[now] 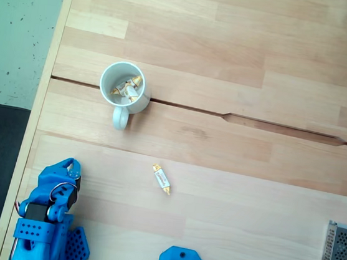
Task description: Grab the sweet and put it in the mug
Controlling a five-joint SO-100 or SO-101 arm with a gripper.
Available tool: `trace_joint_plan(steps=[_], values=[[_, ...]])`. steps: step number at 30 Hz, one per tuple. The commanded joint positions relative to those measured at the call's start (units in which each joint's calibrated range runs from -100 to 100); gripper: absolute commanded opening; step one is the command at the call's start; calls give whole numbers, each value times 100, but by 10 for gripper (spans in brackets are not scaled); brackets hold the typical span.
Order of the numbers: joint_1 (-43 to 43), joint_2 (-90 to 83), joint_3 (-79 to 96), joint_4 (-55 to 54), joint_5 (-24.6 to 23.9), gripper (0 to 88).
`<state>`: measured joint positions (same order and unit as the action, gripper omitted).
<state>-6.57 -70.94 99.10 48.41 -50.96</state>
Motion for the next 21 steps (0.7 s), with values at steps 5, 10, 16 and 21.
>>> trace_joint_plan(steps=[5,10,16,21], values=[[-11,-75,81,-59,-15,0],[11,-187,-205,-148,-15,0],[-4,-170,-1605,-51,-10,0],[26,-170,-2631,5,259,0]])
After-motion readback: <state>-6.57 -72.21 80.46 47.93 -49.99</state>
